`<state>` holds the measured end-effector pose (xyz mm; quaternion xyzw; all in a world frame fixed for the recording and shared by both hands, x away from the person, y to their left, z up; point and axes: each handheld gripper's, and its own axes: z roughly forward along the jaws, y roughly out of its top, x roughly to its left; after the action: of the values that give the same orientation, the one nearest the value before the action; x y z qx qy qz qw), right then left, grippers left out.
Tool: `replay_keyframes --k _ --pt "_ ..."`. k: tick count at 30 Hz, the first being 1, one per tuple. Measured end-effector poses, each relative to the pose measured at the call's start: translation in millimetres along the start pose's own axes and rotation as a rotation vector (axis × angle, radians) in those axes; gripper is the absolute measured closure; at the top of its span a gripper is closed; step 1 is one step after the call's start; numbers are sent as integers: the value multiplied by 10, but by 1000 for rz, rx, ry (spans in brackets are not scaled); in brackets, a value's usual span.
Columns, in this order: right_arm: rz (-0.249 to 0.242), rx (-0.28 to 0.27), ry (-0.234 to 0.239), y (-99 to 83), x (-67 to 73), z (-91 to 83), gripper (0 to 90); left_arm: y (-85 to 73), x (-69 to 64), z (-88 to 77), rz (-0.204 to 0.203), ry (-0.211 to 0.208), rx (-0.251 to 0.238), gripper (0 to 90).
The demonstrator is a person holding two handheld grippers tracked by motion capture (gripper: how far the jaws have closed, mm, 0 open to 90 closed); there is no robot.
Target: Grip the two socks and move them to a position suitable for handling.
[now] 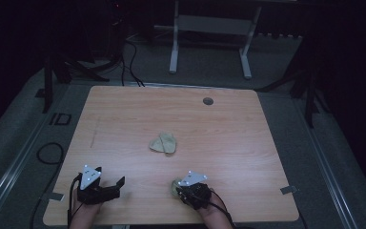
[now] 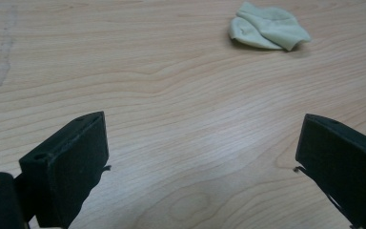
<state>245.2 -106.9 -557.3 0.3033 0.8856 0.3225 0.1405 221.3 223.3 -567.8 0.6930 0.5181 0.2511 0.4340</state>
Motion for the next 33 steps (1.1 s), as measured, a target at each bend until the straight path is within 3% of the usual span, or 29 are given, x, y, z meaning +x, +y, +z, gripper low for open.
replay_keyframes --k 2,6,10,13,14,15,16,17,21,23,27,30,33 --pt "4 9 23 17 0 -14 649 9 -14 -7 -4 -18 -9 38" --pt "-19 -34 25 82 -4 -154 514 52 -112 -26 -10 -63 0 50" --pt "-37 -75 -18 145 -91 -350 444 96 -311 -34 71 -143 31 84" --pt "21 -51 0 150 -233 -428 430 133 -460 -26 83 -240 46 138" --pt "21 -51 0 150 -233 -428 430 133 -460 -26 83 -240 46 144" --pt "40 -53 17 142 -276 -449 402 154 -578 13 97 -283 71 144" --pt "68 -57 21 119 -333 -475 356 163 -624 30 105 -299 79 182" --pt "64 -58 27 110 -349 -477 330 176 -684 55 120 -314 84 202" --pt "58 -66 82 92 -425 -457 341 239 -886 189 147 -379 104 293" --pt "40 -49 98 113 -454 -425 380 264 -975 276 164 -388 126 308" --pt "20 -40 123 165 -492 -356 577 291 -1093 440 192 -386 174 375" --pt "11 -24 131 190 -504 -277 640 298 -1130 550 190 -391 205 438" --pt "-7 4 149 188 -482 -173 633 280 -1153 623 189 -403 216 488"
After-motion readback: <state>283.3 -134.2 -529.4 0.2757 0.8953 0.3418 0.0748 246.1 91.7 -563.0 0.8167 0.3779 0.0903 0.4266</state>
